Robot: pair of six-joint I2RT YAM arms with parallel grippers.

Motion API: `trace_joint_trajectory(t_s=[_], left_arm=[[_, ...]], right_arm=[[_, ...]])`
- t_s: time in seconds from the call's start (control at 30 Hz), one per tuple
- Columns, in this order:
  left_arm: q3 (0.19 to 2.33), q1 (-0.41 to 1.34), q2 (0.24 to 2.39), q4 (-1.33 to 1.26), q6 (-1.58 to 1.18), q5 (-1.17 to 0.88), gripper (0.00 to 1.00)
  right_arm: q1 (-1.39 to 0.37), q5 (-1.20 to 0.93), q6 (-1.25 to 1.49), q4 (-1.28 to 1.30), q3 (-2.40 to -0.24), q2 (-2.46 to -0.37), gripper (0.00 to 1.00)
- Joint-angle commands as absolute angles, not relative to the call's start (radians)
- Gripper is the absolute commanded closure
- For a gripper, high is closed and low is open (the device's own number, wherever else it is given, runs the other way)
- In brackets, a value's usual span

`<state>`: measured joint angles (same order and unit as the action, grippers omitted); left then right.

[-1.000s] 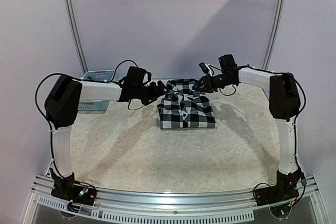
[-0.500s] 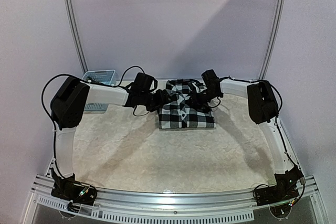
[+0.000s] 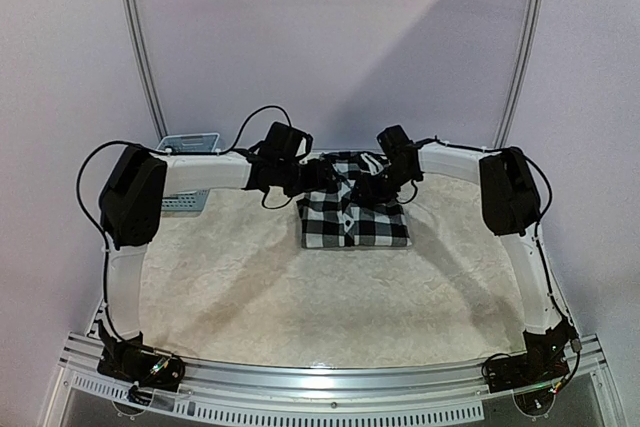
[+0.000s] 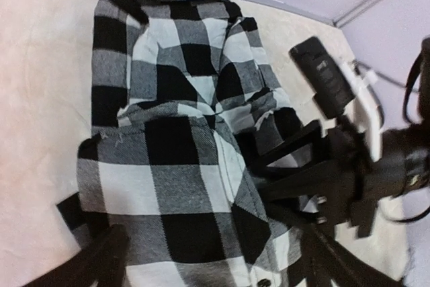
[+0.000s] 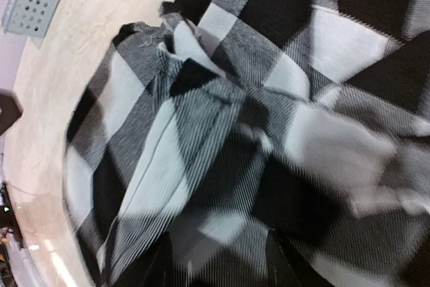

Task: Fold and stack the mixed laundry pile
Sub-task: Smooth out the 2/3-rectangle-folded shirt at the center of the board.

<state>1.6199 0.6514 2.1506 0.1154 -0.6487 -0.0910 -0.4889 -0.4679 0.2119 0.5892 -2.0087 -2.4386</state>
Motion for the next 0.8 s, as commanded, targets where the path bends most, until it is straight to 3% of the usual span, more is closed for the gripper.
trace_joint_trajectory(t_s=[0.0, 0.13, 0.23, 0.3, 0.37, 0.53, 0.77], left_arm=[[1.624, 0.696, 1.992, 0.282, -0.381, 0.152, 0.00], [1.593, 0.737, 1.882, 0.297, -0.152, 0.337, 0.01], [1.622, 0.731, 1.880, 0.367, -0.137, 0.466, 0.00], [1.632, 0.715, 1.871, 0.411, -0.059, 0.320, 0.04], [1.601, 0.715, 1.847, 0.402, 0.019, 0.157, 0.19], [1.597, 0.807, 1.872, 0.502, 0.271, 0.183, 0.22], [1.532, 0.905, 1.933, 0.602, 0.577, 0.234, 0.27]], right_arm=[[-0.440, -0.506, 0.094, 0.642, -1.946, -2.154, 0.43], [-0.422, -0.488, -0.047, 0.682, -1.845, -2.010, 0.37], [-0.423, -0.452, -0.202, 0.627, -1.650, -1.902, 0.35], [-0.424, -0.438, -0.312, 0.621, -1.556, -1.845, 0.35], [-0.425, -0.426, -0.437, 0.628, -1.486, -1.812, 0.35], [-0.430, -0.435, -0.668, 0.663, -1.367, -1.740, 0.40], [-0.471, -0.369, -0.867, 0.589, -1.210, -1.669, 0.39]])
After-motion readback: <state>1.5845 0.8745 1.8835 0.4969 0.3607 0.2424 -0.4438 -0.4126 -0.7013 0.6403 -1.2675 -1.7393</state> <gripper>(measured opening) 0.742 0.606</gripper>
